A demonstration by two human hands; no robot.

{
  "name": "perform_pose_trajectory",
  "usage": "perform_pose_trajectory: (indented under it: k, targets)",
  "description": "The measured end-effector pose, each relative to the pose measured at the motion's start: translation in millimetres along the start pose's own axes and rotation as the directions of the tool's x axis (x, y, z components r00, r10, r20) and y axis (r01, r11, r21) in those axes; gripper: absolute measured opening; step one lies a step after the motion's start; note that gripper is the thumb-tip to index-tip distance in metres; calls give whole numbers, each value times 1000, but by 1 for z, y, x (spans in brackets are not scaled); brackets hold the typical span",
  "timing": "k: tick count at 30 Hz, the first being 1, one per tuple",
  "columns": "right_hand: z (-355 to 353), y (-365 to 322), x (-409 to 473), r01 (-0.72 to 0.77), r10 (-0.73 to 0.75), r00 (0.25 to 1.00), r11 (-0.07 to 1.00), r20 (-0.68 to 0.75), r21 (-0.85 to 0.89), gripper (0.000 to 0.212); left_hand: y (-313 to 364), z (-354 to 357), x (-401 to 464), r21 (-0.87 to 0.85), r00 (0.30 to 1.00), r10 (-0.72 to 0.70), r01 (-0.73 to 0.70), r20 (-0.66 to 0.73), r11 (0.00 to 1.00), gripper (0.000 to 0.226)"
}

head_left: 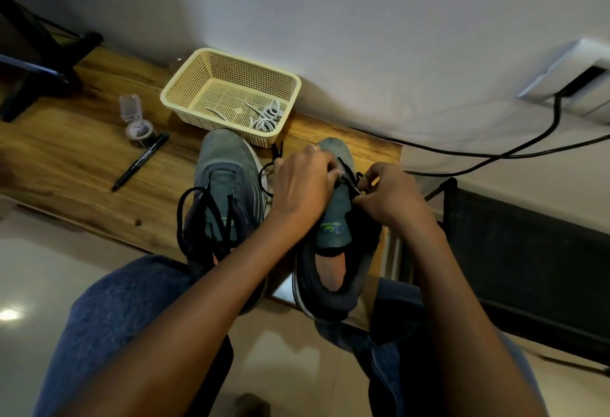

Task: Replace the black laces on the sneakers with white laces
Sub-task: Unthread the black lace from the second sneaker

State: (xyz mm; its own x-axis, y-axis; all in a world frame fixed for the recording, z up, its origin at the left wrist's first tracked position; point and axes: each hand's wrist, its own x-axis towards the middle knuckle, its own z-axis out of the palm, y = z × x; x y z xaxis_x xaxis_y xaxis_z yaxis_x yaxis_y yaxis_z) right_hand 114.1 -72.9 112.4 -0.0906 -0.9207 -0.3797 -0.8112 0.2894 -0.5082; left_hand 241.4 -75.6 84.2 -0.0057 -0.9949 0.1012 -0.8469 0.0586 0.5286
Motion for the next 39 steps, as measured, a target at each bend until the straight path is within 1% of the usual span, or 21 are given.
perform_pose_trajectory:
  k: [3,5,6,8,10,11,12,15,17,19,20,22,24,26,28,29,31,32,33,35,39]
  targets:
    - [-1,0,0,-10,11,1000,1000,-16,19,15,-3,-8,5,-84,989,-67,57,-129,995,19]
    - [0,-1,-1,-4,4,1000,1000,-20,17,14,-8,-11,6,-100,982,-104,89,-158,991,18]
    - [0,-1,-1,2,-2,1000,1000,-18,7,15,-8,-10,5,-92,985,-95,82,-146,992,17]
    - [1,-1,-1,11,-12,1000,1000,-19,-21,17,-7,-8,2,-56,997,-46,43,-63,998,19]
    - [2,0,-2,17,-18,999,999,-27,-40,17,-4,-3,-1,40,998,-14,12,54,999,28]
    - [2,0,-2,18,-20,999,999,-30,-46,17,-3,-1,-2,96,996,-2,-7,92,995,30]
    - [3,0,-2,21,-22,999,998,-31,-52,16,-2,1,-2,142,994,14,-29,104,989,28]
    - [3,-1,-2,23,-26,999,997,-36,-69,17,-1,4,-2,215,996,64,-75,58,974,20]
    - [3,-1,-2,14,-17,999,997,-47,-74,18,0,6,-1,245,996,59,-75,73,966,20]
    - [3,0,-3,-2,-3,997,998,-71,-67,18,1,8,1,224,995,20,-41,96,974,20]
    - [2,0,-3,-10,5,997,998,-79,-63,18,0,6,3,186,997,-8,-6,77,983,18]
    - [0,2,-2,-31,26,996,998,-85,-59,16,-7,0,8,99,997,-74,77,-28,992,14]
    - [-2,2,-2,-42,37,996,997,-82,-58,15,-18,-11,13,65,983,-146,154,-112,986,15]
    - [-1,1,-2,-26,21,997,998,-72,-65,17,-24,-17,14,90,980,-170,179,-102,980,16]
    - [1,0,-1,-8,3,998,996,-66,-86,19,-21,-18,12,79,989,-143,145,-25,986,20]
    - [1,-1,-1,-3,-3,998,995,-66,-96,20,-18,-16,10,75,994,-109,107,20,991,25]
    - [2,-1,-1,3,-10,998,994,-69,-109,21,-9,-9,5,128,995,-18,6,96,992,37]
    - [2,-1,-1,6,-14,997,994,-70,-114,21,-7,-5,4,161,993,19,-38,119,986,38]
    - [3,-1,-1,8,-16,997,993,-72,-119,22,-5,-1,2,181,991,48,-71,125,981,35]
    - [3,-2,-1,8,-17,997,992,-72,-126,22,-2,5,0,178,993,80,-94,87,979,23]
    - [2,0,-2,2,-11,998,992,-69,-127,23,2,9,-1,149,998,37,-45,59,988,13]
